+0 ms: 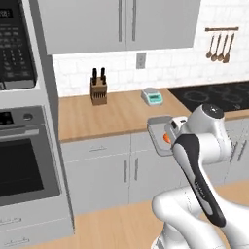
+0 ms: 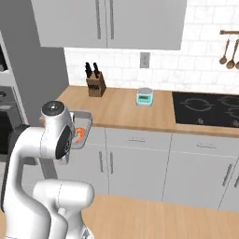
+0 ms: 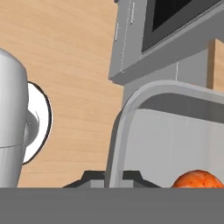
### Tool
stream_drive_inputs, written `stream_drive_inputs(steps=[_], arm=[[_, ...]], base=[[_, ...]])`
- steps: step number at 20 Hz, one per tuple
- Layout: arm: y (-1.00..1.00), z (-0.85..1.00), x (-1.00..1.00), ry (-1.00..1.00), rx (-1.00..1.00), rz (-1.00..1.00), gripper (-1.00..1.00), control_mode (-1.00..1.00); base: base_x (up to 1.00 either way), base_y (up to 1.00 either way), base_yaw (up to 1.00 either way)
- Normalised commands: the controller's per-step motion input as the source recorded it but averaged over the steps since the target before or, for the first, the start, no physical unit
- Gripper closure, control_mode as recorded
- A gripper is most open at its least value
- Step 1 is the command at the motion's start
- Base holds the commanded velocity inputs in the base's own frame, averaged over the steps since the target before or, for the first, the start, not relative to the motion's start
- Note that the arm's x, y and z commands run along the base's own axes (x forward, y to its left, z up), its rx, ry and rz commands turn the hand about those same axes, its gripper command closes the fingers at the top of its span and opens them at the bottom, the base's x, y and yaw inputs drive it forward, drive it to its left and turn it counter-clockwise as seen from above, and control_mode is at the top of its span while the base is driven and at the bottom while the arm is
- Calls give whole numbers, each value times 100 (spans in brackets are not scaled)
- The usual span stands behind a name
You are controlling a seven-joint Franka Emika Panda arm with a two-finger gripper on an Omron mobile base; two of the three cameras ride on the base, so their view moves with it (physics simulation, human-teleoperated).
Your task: Take the meat container that has the shrimp and place it on the second highest rack of the freezer. Then take the vegetable container that has the onion and lemon wedge and place it on the highest rack of the freezer.
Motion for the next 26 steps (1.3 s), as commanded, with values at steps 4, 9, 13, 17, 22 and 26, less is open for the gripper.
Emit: stream_drive_inputs(steps=[4,9,13,17,22,26], arm=[[0,0,0,0,0,0,100,100],[0,0,0,0,0,0,100,100],[0,0,0,0,0,0,100,100],[0,0,0,0,0,0,100,100],[0,0,0,0,0,0,100,100],[0,0,0,0,0,0,100,100]], base=[[-14,100,7],[-30,100,5],[-35,100,4],[-23,100,3],[-12,100,4],[-25,100,5]])
